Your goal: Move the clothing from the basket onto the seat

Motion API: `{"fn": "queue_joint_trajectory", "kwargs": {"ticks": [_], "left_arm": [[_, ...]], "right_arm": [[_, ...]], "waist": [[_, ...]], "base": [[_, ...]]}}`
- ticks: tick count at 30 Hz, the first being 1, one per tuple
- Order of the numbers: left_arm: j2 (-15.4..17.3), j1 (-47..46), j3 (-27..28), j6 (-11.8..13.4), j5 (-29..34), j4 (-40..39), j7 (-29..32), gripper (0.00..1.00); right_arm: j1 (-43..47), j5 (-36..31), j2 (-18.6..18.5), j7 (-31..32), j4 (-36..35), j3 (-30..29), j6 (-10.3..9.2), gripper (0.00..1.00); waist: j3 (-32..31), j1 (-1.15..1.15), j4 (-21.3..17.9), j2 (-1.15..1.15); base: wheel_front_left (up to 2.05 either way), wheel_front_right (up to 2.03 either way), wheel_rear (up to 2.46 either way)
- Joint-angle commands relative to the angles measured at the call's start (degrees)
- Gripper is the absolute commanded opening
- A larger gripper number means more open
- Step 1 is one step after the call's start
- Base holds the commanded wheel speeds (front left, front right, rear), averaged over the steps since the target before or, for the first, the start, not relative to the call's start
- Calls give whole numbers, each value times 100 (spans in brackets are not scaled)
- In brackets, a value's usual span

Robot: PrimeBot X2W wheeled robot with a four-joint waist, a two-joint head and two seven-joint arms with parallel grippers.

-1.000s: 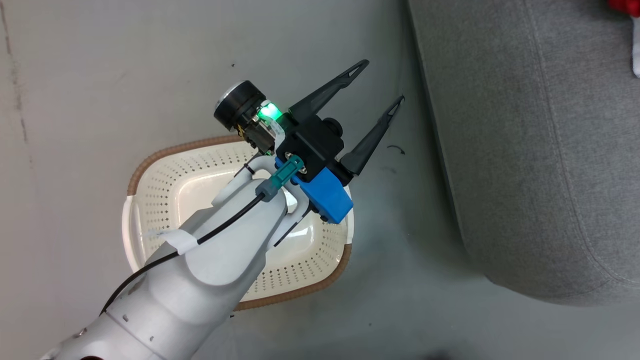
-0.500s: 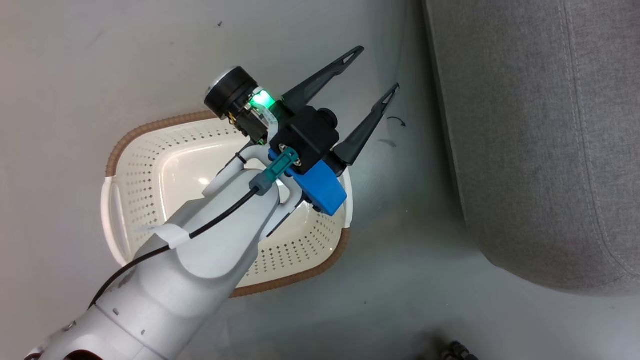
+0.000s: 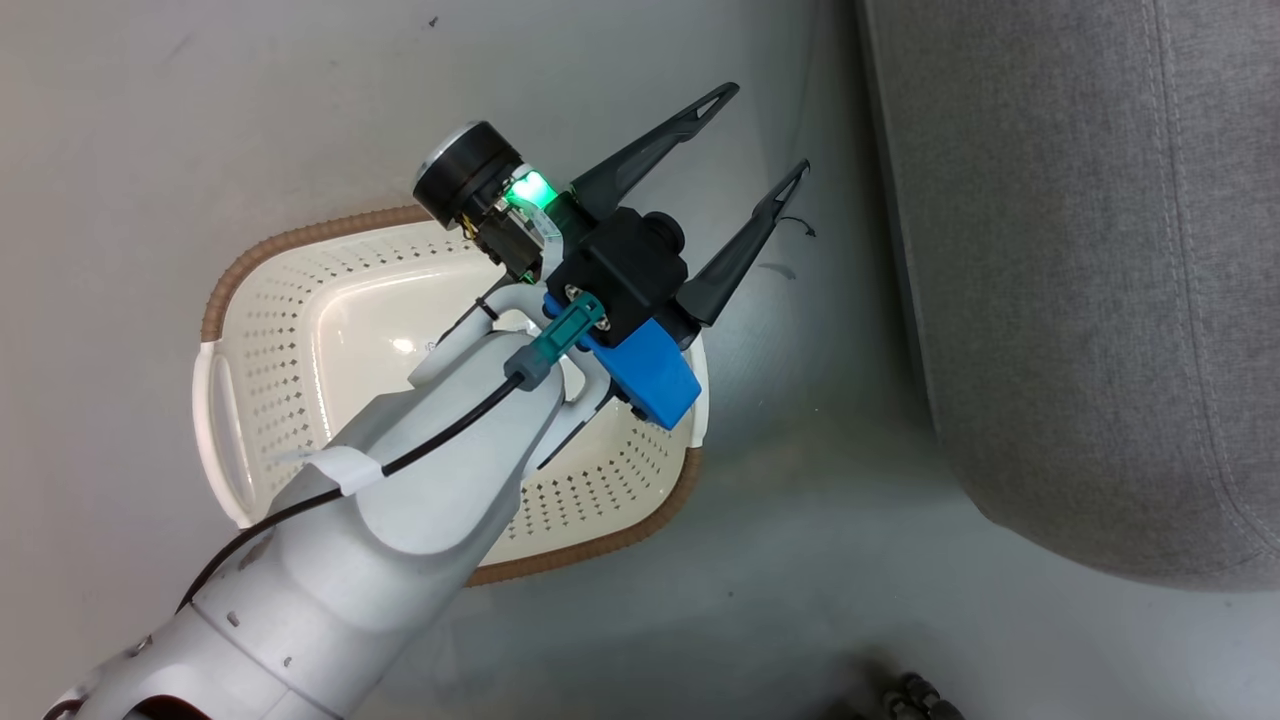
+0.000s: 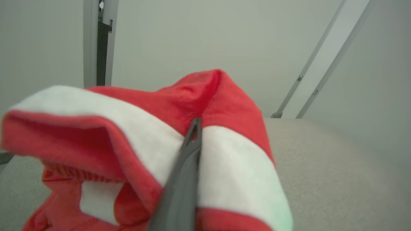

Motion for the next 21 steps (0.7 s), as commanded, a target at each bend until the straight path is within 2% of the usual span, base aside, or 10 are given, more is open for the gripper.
{"fn": "queue_joint_trajectory", "kwargs": {"ticks": [1, 6, 10, 11, 12, 13, 21], "left_arm": [[-1, -73, 19, -8, 20, -31, -27, 100], [-8, -16, 38, 3, 24, -45, -27, 100], [-20, 13, 47, 2, 24, -40, -27, 100], [-19, 23, 53, 1, 23, -34, -27, 100], [-22, 32, 58, -1, 18, -28, -27, 100], [-30, 36, 64, -4, 20, -27, -28, 100], [-94, 280, 158, 1, -13, -67, -28, 100]], "right_arm": [[95, -10, 25, -1, 163, -49, 1, 0], [110, 60, 6, -1, 580, 96, 1, 0], [82, 102, -26, -1, 639, 132, 1, 0], [98, 94, -26, -1, 612, 138, 1, 22], [137, 93, -21, -1, 583, 142, 1, 95], [175, 121, -14, -1, 555, 144, 1, 100], [955, 197, 305, -1, 42, 71, 1, 100]], "waist": [[5, 0, 27, 0], [-3, 0, 49, 0], [-31, 0, 52, 0], [-56, 0, 51, 0], [-84, 0, 51, 0], [-120, 0, 54, 0], [-621, 0, 41, 0]], "base": [[0, 0, 0], [0, 0, 0], [0, 0, 0], [0, 0, 0], [0, 0, 0], [0, 0, 0], [0, 0, 0]]}}
